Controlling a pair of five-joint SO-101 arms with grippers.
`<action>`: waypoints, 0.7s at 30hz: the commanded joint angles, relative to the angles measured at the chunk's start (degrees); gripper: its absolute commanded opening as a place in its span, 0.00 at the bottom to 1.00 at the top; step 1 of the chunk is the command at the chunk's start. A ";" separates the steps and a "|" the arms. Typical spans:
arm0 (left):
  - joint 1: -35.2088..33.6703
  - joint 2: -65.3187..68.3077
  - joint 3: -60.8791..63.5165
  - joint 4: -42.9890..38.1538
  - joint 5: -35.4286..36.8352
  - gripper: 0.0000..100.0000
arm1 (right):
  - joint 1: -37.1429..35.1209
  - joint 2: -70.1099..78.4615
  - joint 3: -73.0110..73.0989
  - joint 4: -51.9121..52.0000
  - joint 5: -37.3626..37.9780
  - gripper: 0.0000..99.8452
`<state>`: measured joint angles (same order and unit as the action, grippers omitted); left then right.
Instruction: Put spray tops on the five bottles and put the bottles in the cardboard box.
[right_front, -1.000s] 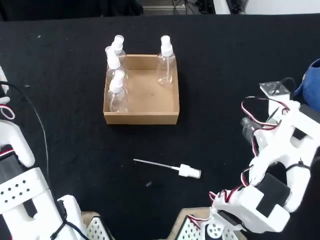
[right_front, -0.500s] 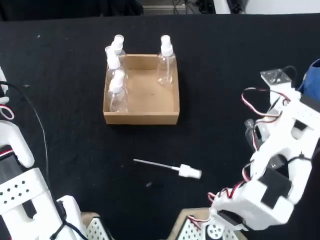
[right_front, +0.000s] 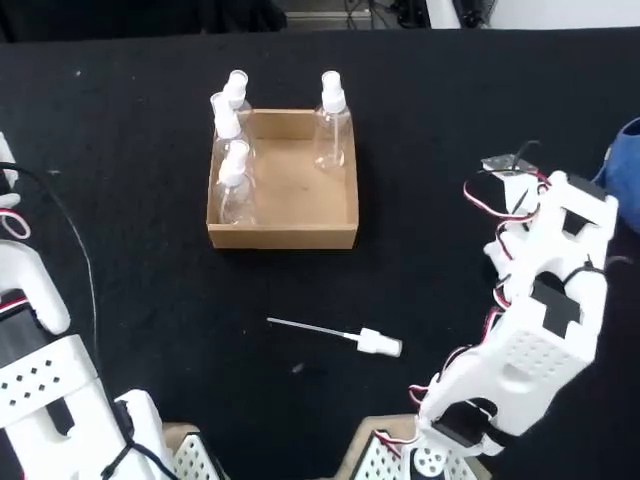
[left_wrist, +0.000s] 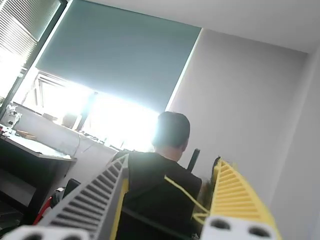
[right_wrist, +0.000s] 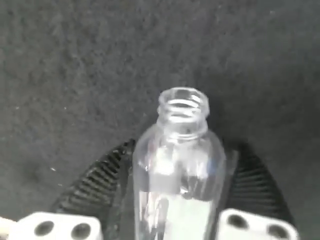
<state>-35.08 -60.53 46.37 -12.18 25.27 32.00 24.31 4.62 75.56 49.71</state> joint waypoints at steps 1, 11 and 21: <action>1.54 -0.18 -0.31 -0.79 0.44 0.15 | -0.79 -1.63 -2.86 0.00 3.78 0.01; 19.91 -0.26 5.32 8.62 -10.11 0.15 | 1.14 -25.71 0.13 1.67 0.70 0.01; 38.11 -0.18 -12.97 66.55 -36.66 0.15 | -1.05 -45.05 6.55 -3.87 -20.31 0.01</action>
<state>-2.73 -60.44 41.89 37.76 -6.37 31.30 -15.16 11.47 74.24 34.33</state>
